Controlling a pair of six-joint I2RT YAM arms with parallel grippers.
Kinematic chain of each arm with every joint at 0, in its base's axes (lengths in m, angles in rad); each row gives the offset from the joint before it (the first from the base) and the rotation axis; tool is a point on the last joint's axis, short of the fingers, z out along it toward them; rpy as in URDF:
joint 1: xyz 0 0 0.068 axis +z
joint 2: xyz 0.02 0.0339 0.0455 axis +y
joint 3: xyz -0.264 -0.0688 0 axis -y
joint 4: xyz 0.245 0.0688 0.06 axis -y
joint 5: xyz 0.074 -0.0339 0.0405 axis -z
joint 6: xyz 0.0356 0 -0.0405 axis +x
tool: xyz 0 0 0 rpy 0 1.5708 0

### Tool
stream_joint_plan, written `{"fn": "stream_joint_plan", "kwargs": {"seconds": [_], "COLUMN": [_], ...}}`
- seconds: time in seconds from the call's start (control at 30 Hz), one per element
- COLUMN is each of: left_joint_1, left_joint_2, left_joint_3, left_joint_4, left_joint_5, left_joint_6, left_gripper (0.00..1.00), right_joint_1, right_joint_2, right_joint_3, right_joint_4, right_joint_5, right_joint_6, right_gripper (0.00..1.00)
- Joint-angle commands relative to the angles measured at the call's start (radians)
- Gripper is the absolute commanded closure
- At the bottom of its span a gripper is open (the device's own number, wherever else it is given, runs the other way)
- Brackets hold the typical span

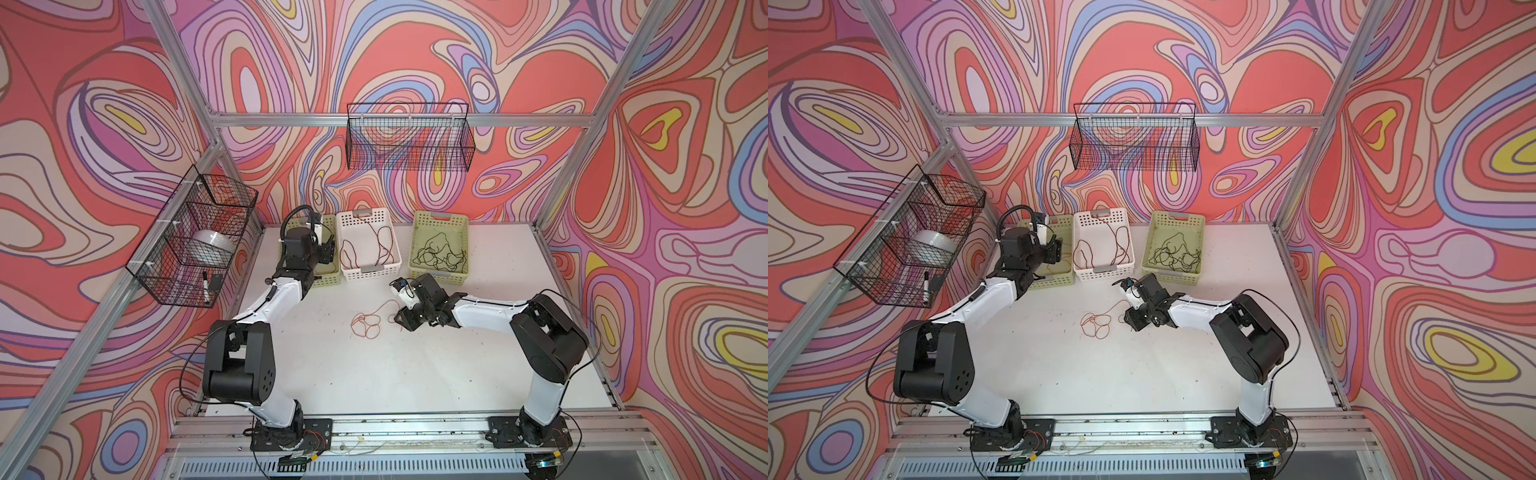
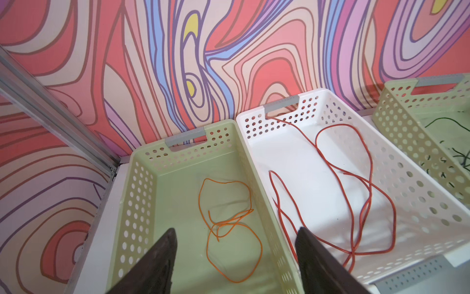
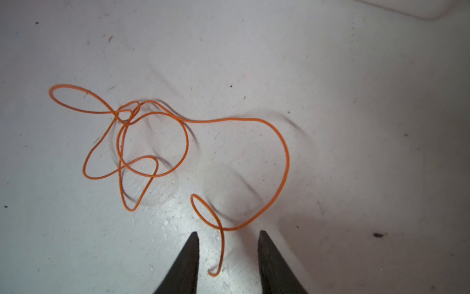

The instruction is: Untangle the cables

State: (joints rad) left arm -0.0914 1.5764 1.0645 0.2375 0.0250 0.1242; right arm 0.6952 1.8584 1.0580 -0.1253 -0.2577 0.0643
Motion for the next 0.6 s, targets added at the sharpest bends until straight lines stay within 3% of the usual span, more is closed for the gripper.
{"fn": "stream_joint_plan", "kwargs": {"seconds": [0.0, 0.13, 0.37, 0.57], "left_joint_1": [-0.025, -0.060, -0.123, -0.130], "left_joint_2": [-0.046, -0.093, -0.161, -0.195], "left_joint_3": [-0.024, -0.039, -0.072, -0.141], "left_joint_4": [0.018, 0.031, 0.052, 0.102], "left_joint_5": [-0.007, -0.004, 0.085, 0.308], "left_joint_6": [0.050, 0.090, 0.151, 0.118], "left_gripper": [0.24, 0.24, 0.24, 0.25], "right_joint_1": [0.021, 0.033, 0.040, 0.039], "right_joint_2": [0.049, 0.068, -0.001, -0.193], "right_joint_3": [0.027, 0.043, 0.055, 0.059], "right_joint_4": [-0.031, -0.055, -0.134, -0.241], "right_joint_5": [-0.009, -0.008, 0.044, 0.086], "right_joint_6": [-0.004, -0.021, -0.073, -0.178], "right_gripper": [0.65, 0.72, 1.00, 1.00]}}
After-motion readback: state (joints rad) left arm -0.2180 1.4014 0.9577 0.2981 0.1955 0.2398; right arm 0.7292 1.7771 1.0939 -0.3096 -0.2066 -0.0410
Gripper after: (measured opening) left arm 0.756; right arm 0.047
